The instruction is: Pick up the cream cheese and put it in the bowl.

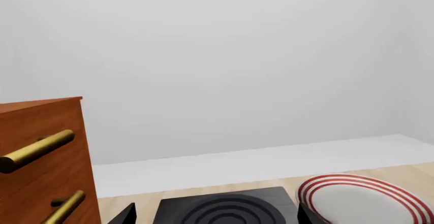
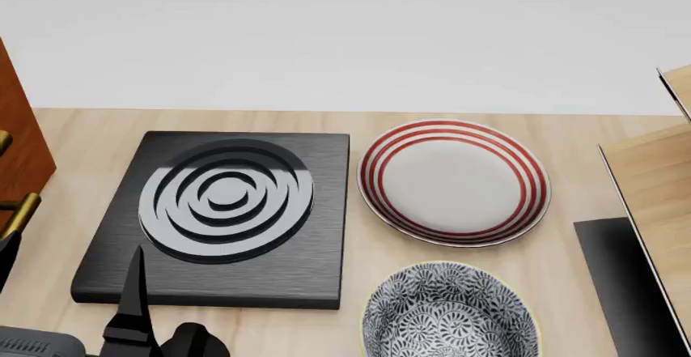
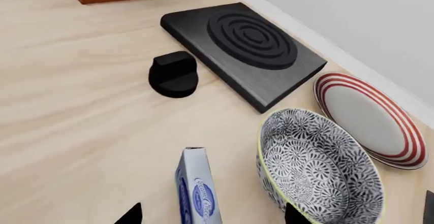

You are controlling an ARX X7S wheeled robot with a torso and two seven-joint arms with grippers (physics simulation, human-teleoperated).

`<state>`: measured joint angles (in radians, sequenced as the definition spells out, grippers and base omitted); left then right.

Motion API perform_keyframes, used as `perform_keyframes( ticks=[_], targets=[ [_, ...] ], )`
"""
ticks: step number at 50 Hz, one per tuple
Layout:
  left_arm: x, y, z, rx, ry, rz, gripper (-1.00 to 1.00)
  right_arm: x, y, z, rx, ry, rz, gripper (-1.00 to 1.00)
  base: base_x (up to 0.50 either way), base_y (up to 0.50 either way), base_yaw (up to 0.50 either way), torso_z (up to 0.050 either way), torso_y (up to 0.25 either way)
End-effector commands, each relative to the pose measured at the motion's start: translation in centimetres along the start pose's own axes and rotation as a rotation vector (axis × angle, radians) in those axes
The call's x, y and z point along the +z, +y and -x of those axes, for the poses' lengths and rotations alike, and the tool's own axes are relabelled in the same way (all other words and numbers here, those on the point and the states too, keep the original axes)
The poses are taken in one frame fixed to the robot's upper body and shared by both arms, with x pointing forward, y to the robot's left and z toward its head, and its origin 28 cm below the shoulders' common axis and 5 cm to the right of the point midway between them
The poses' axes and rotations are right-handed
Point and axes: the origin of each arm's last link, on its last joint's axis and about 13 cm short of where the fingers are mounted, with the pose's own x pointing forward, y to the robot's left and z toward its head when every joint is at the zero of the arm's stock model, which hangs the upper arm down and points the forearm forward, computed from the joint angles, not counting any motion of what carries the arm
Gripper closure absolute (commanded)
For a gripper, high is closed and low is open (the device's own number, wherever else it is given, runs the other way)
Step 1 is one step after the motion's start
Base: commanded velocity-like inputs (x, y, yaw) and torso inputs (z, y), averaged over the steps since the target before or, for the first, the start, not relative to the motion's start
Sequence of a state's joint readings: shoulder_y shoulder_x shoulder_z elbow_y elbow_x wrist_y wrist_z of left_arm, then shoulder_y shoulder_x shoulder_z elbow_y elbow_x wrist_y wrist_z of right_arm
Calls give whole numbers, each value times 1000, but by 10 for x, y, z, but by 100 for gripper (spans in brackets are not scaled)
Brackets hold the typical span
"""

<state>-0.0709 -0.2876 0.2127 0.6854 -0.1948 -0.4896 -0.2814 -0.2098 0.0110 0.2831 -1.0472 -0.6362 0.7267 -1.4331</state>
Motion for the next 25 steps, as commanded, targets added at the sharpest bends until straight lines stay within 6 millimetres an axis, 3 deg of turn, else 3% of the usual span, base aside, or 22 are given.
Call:
perform_keyframes(
  ticks=[1,12,25],
  targets=[
    [-8,-2,2,-16,18,-6,-100,-12,15,5,27,31,-54,-100,0,0,0,0,0],
    [-8,-3,3,-24,17,-10,-100,-23,23,6,40,50,-89,-100,0,0,0,0,0],
    [-8,-3,3,-26,16,-9,-100,-19,10,9,-35,41,-76,-100,0,0,0,0,0]
  ],
)
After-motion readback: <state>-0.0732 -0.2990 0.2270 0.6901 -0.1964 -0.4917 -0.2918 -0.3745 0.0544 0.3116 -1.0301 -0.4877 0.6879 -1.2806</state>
